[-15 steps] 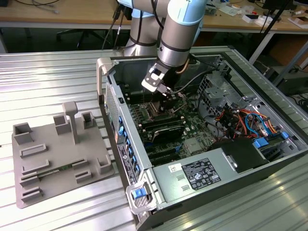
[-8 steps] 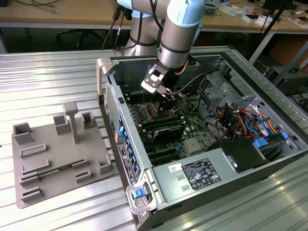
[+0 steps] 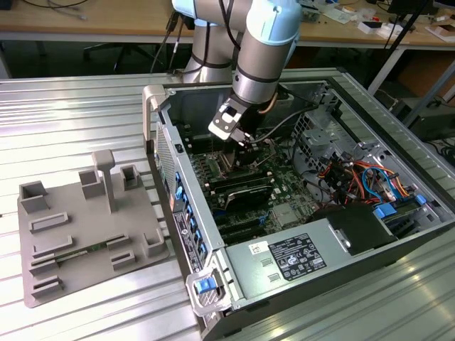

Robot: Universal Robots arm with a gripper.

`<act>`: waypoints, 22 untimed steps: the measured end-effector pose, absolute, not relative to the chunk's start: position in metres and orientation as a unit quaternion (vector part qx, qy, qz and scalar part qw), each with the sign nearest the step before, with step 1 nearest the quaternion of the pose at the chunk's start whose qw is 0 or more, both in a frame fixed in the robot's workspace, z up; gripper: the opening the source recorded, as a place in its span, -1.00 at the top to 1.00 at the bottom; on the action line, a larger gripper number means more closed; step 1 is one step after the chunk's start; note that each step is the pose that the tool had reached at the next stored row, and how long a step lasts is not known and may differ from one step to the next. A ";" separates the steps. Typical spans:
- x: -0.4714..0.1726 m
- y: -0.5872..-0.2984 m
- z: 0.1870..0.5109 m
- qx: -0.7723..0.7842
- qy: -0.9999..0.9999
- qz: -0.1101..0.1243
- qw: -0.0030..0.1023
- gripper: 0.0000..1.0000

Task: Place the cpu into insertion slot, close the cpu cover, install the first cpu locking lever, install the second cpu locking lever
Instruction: 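Place the cpu into insertion slot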

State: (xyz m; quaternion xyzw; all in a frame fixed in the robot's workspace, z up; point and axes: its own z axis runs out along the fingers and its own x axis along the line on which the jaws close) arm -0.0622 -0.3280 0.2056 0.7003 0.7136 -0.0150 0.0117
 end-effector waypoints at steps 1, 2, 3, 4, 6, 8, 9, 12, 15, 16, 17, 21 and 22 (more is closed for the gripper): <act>-0.062 -0.328 0.205 0.701 0.713 -0.015 0.012 -0.09; -0.062 -0.328 0.205 0.702 0.712 -0.015 0.012 -0.09; -0.062 -0.328 0.204 0.703 0.711 -0.015 0.012 -0.09; -0.062 -0.328 0.203 0.704 0.710 -0.015 0.012 -0.09; -0.061 -0.328 0.202 0.706 0.708 -0.015 0.012 -0.09; -0.061 -0.328 0.201 0.707 0.707 -0.015 0.012 -0.09; -0.061 -0.328 0.201 0.707 0.707 -0.015 0.012 -0.09; -0.061 -0.328 0.200 0.707 0.707 -0.015 0.012 -0.09; -0.060 -0.328 0.200 0.707 0.707 -0.015 0.012 -0.09; -0.060 -0.328 0.200 0.707 0.707 -0.015 0.012 -0.09; -0.060 -0.327 0.200 0.707 0.707 -0.015 0.012 -0.09; -0.060 -0.327 0.200 0.707 0.707 -0.015 0.012 -0.09; -0.060 -0.327 0.200 0.707 0.707 -0.015 0.012 -0.09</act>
